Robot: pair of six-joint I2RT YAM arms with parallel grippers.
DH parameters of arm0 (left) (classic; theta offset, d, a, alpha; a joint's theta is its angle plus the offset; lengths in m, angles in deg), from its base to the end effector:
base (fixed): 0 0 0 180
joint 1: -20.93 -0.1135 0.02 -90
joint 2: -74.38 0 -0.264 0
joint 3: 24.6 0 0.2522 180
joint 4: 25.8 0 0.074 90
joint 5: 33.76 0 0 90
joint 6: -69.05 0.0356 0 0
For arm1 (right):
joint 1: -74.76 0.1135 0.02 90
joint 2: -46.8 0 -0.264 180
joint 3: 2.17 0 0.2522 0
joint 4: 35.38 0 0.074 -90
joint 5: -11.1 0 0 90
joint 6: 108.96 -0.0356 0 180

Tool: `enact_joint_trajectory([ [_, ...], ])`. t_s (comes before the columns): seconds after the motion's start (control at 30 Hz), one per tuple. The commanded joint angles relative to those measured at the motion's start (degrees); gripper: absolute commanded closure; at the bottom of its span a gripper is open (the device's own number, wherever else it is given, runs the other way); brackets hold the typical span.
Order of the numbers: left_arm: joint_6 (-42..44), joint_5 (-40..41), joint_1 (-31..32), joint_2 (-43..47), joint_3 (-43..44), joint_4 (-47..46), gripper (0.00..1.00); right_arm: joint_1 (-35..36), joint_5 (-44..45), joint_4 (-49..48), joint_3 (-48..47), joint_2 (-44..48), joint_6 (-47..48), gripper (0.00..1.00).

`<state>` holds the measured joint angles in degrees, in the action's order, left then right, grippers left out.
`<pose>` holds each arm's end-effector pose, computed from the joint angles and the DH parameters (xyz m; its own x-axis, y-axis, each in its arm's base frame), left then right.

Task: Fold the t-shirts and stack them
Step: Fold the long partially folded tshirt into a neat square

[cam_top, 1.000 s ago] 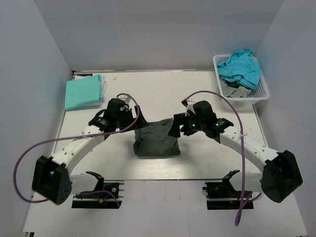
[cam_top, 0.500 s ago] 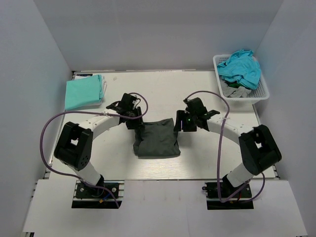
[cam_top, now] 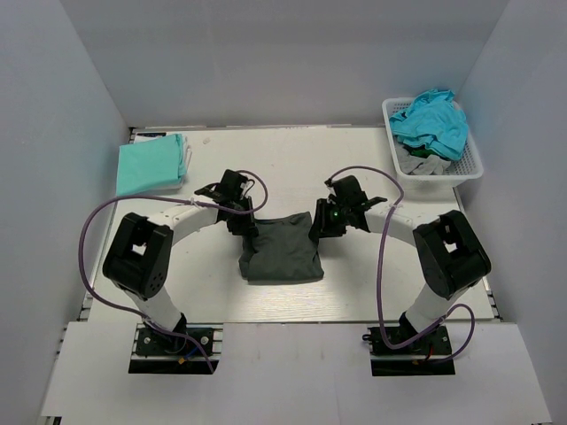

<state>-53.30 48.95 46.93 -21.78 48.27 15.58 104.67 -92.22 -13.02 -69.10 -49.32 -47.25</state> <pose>0.2917 -0.1473 0.1775 -0.9451 -0.1296 -0.3001 -0.0261 0.9451 -0.3258 0.2870 0.1746 0.1679 -0.8866 0.0220 -0.4620 -0.2149 0.8649 0.4536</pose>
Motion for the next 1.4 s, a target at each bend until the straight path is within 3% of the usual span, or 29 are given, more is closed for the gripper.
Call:
enact_joint_trajectory([
  [0.0,0.63,0.35,0.19,0.27,2.06,0.77,0.67,-0.29,-1.88,-3.24,-2.38,0.49,-0.62,0.65],
  [0.13,0.63,-0.18,0.19,0.97,1.54,-0.54,0.88,-0.38,-2.94,-3.77,-2.12,0.58,-0.62,0.9],
  [0.17,0.63,-0.18,0.19,1.5,1.53,-0.55,1.0,-0.38,-3.37,-3.85,-2.12,0.84,-0.45,0.94],
  [0.27,0.63,-0.8,0.19,3.25,1.01,-2.55,1.0,-0.29,-3.55,-3.68,-2.12,1.98,-0.01,1.0],
  [0.5,0.8,-3.34,0.72,14.4,-4.26,-7.83,1.0,-0.21,-3.99,-3.85,-0.98,7.69,2.97,1.0],
  [0.73,3.26,-13.18,0.72,29.51,-12.78,-14.69,1.0,-0.21,-6.27,-6.31,4.38,17.27,5.7,1.0],
  [1.1,3.0,-28.65,0.72,36.65,-18.42,-25.94,1.0,-0.2,-8.39,-9.83,11.15,32.56,5.7,1.0],
  [1.23,2.3,-27.44,1.25,39.73,-20.79,-28.93,1.0,-0.29,-7.16,-9.83,11.68,34.76,6.06,1.0],
  [1.37,0.28,-18.06,1.25,43.24,-23.07,-26.22,1.0,-0.29,-6.28,-10.18,10.37,34.33,7.11,1.0],
])
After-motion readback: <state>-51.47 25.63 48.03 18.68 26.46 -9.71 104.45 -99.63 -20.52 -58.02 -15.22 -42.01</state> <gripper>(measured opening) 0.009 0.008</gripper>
